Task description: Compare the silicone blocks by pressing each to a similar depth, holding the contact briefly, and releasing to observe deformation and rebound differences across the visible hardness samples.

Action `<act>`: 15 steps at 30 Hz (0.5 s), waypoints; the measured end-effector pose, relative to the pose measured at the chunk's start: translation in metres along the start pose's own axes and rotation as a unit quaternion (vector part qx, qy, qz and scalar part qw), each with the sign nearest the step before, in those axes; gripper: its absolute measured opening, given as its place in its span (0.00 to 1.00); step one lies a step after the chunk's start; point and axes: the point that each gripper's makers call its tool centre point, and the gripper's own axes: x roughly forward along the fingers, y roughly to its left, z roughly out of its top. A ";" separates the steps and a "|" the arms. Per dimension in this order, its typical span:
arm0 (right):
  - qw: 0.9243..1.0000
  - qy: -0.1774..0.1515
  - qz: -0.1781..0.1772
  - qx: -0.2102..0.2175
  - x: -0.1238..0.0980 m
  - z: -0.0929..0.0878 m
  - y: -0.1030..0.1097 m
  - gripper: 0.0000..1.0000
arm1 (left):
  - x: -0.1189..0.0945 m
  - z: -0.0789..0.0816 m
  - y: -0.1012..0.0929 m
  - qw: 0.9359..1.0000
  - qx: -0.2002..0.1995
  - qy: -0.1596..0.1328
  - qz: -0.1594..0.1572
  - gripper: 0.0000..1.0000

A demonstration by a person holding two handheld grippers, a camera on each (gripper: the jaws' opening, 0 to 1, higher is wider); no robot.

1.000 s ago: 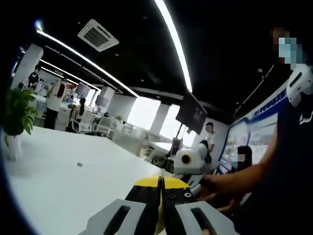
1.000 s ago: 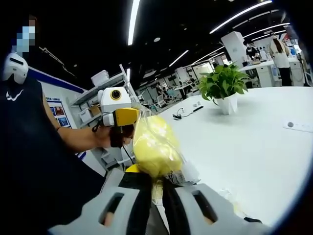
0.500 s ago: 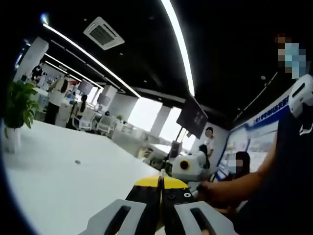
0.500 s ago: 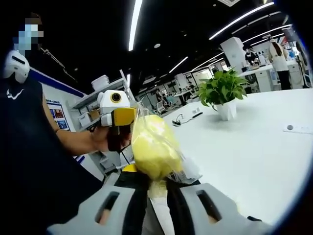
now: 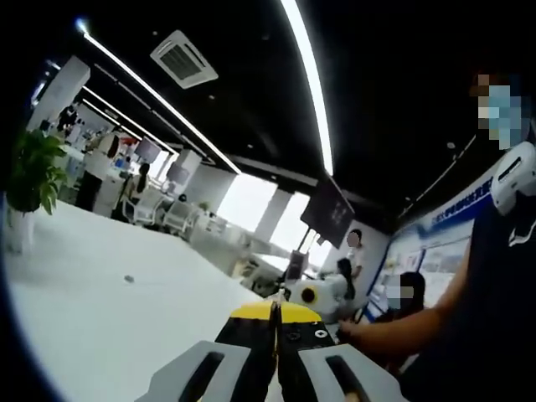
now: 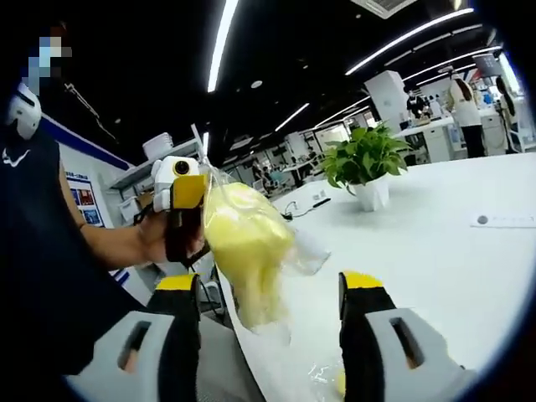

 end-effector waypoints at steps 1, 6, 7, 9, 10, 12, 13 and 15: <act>1.000 -0.003 -0.010 0.000 -0.001 0.000 -0.004 0.75 | 0.000 0.000 0.001 1.000 0.000 0.000 0.001 0.00; 0.999 -0.008 -0.042 -0.002 -0.010 -0.002 -0.020 0.90 | -0.003 0.003 0.006 1.000 -0.010 -0.002 0.008 0.00; 0.999 -0.010 -0.047 -0.004 -0.012 -0.001 -0.022 0.93 | -0.003 0.003 0.007 1.000 -0.012 -0.002 0.009 0.00; 0.998 -0.015 -0.066 -0.006 -0.019 -0.001 -0.031 0.96 | -0.004 0.002 0.009 1.000 -0.014 -0.001 0.014 0.00; 0.997 -0.015 -0.071 -0.007 -0.023 -0.001 -0.032 0.96 | -0.004 0.002 0.010 1.000 -0.015 -0.001 0.015 0.00; 0.997 -0.011 -0.081 -0.011 -0.029 -0.004 -0.037 0.96 | -0.005 0.003 0.011 1.000 -0.017 -0.001 0.017 0.00; 0.996 -0.008 -0.088 -0.016 -0.032 -0.006 -0.040 0.96 | -0.005 0.003 0.011 1.000 -0.019 -0.001 0.017 0.00; 0.994 -0.005 -0.105 -0.022 -0.039 -0.007 -0.046 0.96 | -0.006 0.004 0.013 1.000 -0.022 -0.003 0.020 0.00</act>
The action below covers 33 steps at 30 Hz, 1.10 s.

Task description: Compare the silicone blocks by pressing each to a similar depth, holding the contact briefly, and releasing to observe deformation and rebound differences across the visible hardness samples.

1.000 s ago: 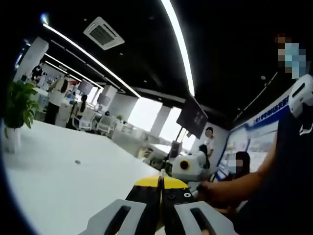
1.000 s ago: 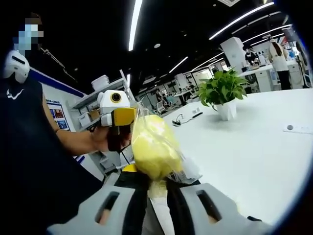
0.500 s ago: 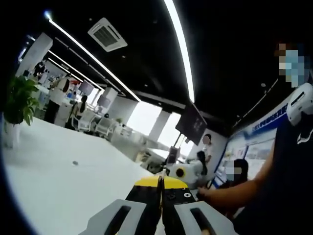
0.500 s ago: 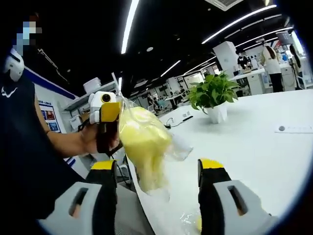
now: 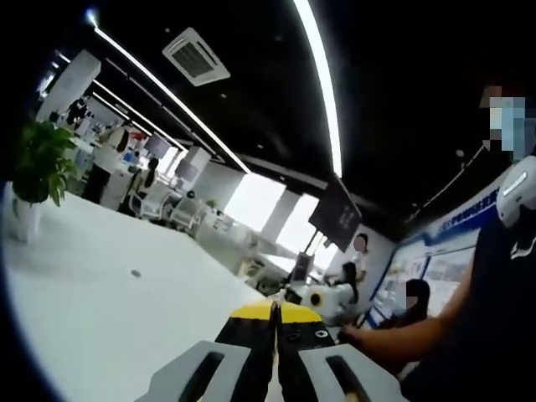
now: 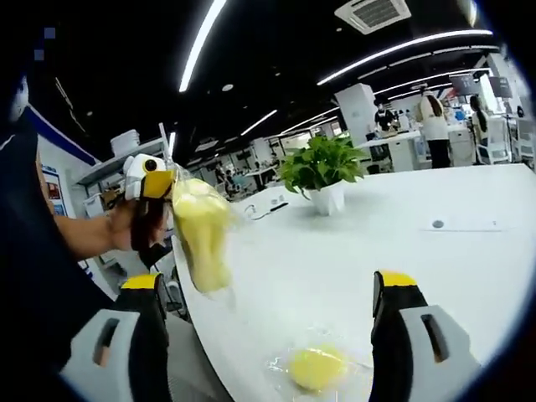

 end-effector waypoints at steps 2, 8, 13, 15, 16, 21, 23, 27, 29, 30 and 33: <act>1.000 -0.008 -0.010 0.004 -0.007 0.001 -0.007 0.96 | -0.001 0.002 0.001 1.000 -0.005 -0.003 0.001 0.00; 0.999 -0.006 -0.045 -0.008 -0.023 -0.003 -0.025 0.96 | -0.002 0.007 0.008 1.000 -0.018 -0.006 0.006 0.00; 0.998 0.010 -0.066 -0.014 -0.036 -0.016 -0.035 0.96 | -0.005 0.003 0.018 1.000 -0.021 0.002 0.019 0.00; 0.997 0.017 -0.070 -0.016 -0.039 -0.022 -0.036 0.96 | -0.007 0.002 0.019 0.999 -0.025 0.002 0.021 0.00; 0.997 0.019 -0.071 -0.017 -0.041 -0.024 -0.037 0.96 | -0.007 0.002 0.020 0.999 -0.028 0.002 0.022 0.00; 0.996 0.026 -0.086 -0.028 -0.049 -0.034 -0.041 0.96 | -0.010 -0.001 0.025 0.999 -0.040 0.006 0.028 0.00; 0.995 0.028 -0.091 -0.033 -0.052 -0.037 -0.043 0.96 | -0.011 -0.003 0.028 0.998 -0.048 0.010 0.032 0.00; 0.994 0.023 -0.099 -0.033 -0.058 -0.039 -0.046 0.96 | -0.013 -0.006 0.033 0.998 -0.055 0.011 0.039 0.00; 0.994 0.024 -0.105 -0.031 -0.062 -0.043 -0.049 0.96 | -0.014 -0.007 0.033 0.997 -0.058 0.011 0.040 0.00; 0.993 0.028 -0.108 -0.027 -0.063 -0.046 -0.051 0.96 | -0.015 -0.008 0.033 0.997 -0.059 0.012 0.041 0.00; 0.993 0.031 -0.112 -0.025 -0.066 -0.049 -0.053 0.96 | -0.016 -0.010 0.035 0.997 -0.062 0.014 0.042 0.00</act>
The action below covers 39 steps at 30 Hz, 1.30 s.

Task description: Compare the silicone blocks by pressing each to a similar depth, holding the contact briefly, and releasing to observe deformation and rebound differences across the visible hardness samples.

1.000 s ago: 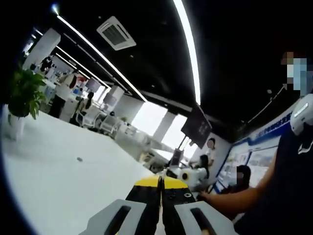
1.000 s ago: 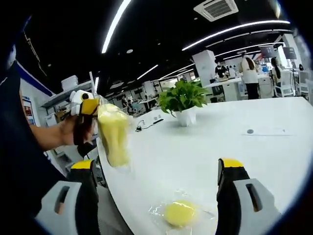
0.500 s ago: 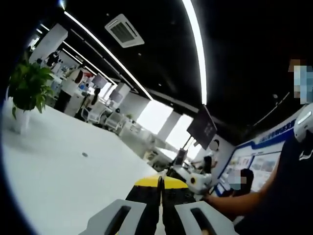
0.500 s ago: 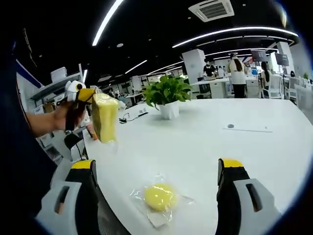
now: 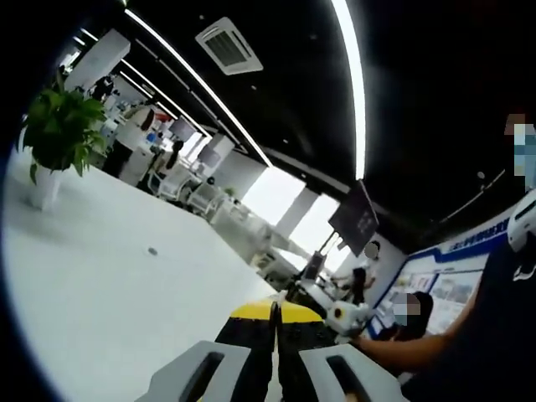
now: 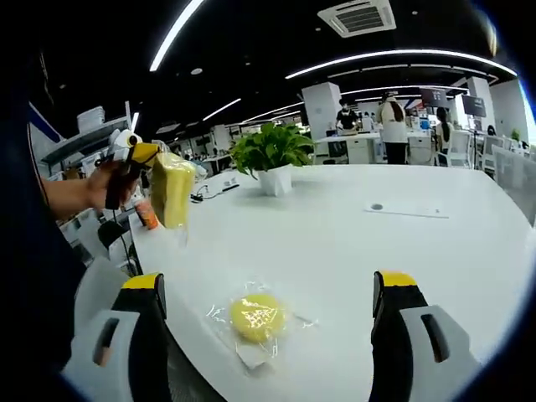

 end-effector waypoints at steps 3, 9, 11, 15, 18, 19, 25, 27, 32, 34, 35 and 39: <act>1.000 -0.001 -0.008 0.000 -0.004 -0.001 -0.005 0.96 | -0.001 -0.002 0.003 1.000 -0.003 0.003 0.003 0.00; 1.000 0.001 -0.017 0.003 -0.009 -0.006 -0.009 0.96 | -0.007 -0.009 0.014 1.000 -0.023 0.005 0.011 0.00; 1.000 0.004 -0.019 0.007 -0.010 -0.008 -0.010 0.96 | -0.008 -0.012 0.017 0.999 -0.034 0.003 0.012 0.00; 1.000 0.002 -0.020 0.008 -0.012 -0.008 -0.010 0.96 | -0.009 -0.020 0.021 0.999 -0.049 0.006 0.016 0.00; 1.000 0.004 -0.022 0.009 -0.012 -0.010 -0.010 0.96 | -0.011 -0.025 0.026 0.998 -0.053 0.008 0.022 0.00; 1.000 0.004 -0.022 0.010 -0.013 -0.010 -0.010 0.96 | -0.012 -0.026 0.028 0.998 -0.057 0.008 0.024 0.00; 1.000 0.002 -0.023 0.013 -0.014 -0.011 -0.010 0.96 | -0.018 -0.030 0.045 0.996 -0.087 -0.004 0.036 0.00; 1.000 0.003 -0.023 0.015 -0.015 -0.012 -0.010 0.96 | -0.018 -0.031 0.051 0.994 -0.096 -0.008 0.042 0.00; 0.999 0.006 -0.027 0.019 -0.018 -0.017 -0.012 0.96 | -0.019 -0.043 0.069 0.991 -0.119 -0.012 0.057 0.00; 0.999 0.007 -0.030 0.020 -0.019 -0.018 -0.014 0.96 | -0.020 -0.048 0.075 0.990 -0.125 -0.011 0.062 0.00; 0.999 0.008 -0.031 0.020 -0.020 -0.019 -0.014 0.96 | -0.020 -0.050 0.075 0.990 -0.127 -0.010 0.064 0.00; 0.999 0.005 -0.039 0.020 -0.026 -0.020 -0.018 0.96 | -0.019 -0.057 0.083 0.989 -0.133 -0.004 0.069 0.00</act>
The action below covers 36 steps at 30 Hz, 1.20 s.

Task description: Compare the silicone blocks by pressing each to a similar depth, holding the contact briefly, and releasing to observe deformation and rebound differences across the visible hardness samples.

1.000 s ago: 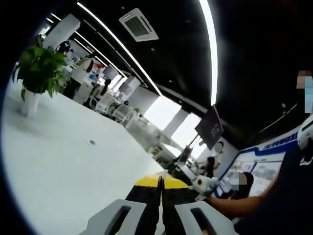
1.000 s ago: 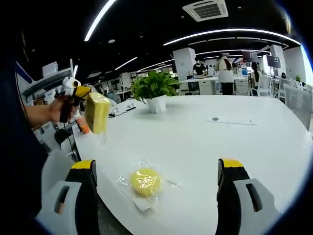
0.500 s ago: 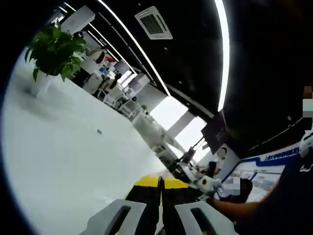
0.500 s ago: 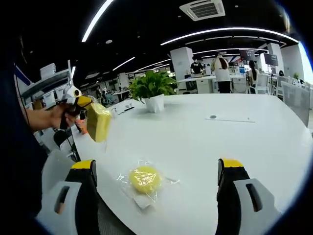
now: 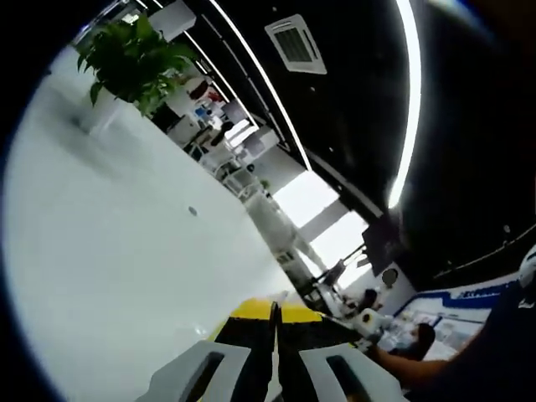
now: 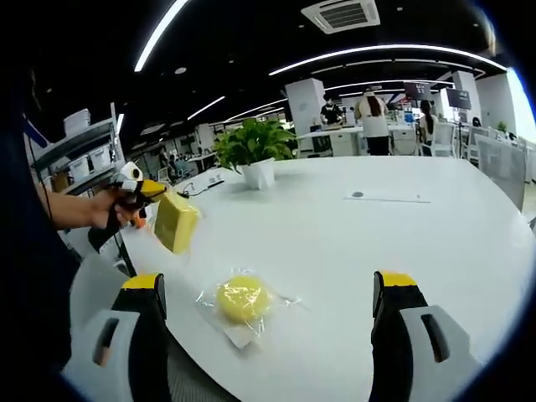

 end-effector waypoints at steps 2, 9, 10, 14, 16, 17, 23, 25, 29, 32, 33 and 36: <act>1.000 0.002 -0.004 0.001 -0.002 -0.003 -0.002 0.96 | 0.000 -0.002 0.002 1.000 -0.001 0.002 0.003 0.00; 1.000 0.005 -0.014 0.008 -0.004 -0.009 -0.009 0.96 | 0.001 -0.011 0.019 1.000 -0.012 0.011 0.019 0.00; 1.000 0.006 -0.015 0.009 -0.004 -0.009 -0.010 0.96 | 0.001 -0.012 0.023 1.000 -0.015 0.012 0.023 0.00; 1.000 0.007 -0.018 0.012 -0.004 -0.013 -0.013 0.96 | 0.001 -0.015 0.032 0.999 -0.026 0.012 0.029 0.00; 1.000 0.006 -0.020 0.014 -0.005 -0.014 -0.014 0.96 | 0.001 -0.018 0.038 0.999 -0.029 0.014 0.033 0.00; 1.000 0.008 -0.021 0.015 -0.005 -0.015 -0.014 0.96 | 0.002 -0.020 0.042 0.999 -0.031 0.018 0.036 0.00; 0.999 0.015 -0.028 0.015 -0.008 -0.021 -0.018 0.96 | 0.006 -0.027 0.052 0.998 -0.040 0.028 0.043 0.00; 0.999 0.016 -0.029 0.020 -0.008 -0.022 -0.017 0.96 | 0.007 -0.029 0.057 0.998 -0.041 0.030 0.047 0.00; 0.999 0.014 -0.032 0.023 -0.008 -0.024 -0.012 0.96 | 0.008 -0.035 0.071 0.996 -0.044 0.041 0.061 0.00; 0.999 0.001 -0.025 0.025 -0.007 -0.021 -0.007 0.96 | 0.008 -0.035 0.080 0.996 -0.033 0.042 0.073 0.00; 0.999 0.003 -0.025 0.024 -0.008 -0.022 -0.007 0.96 | 0.008 -0.034 0.085 0.996 -0.024 0.043 0.080 0.00; 0.999 0.015 -0.026 0.025 -0.007 -0.026 -0.006 0.96 | 0.008 -0.032 0.092 0.995 0.005 0.045 0.090 0.00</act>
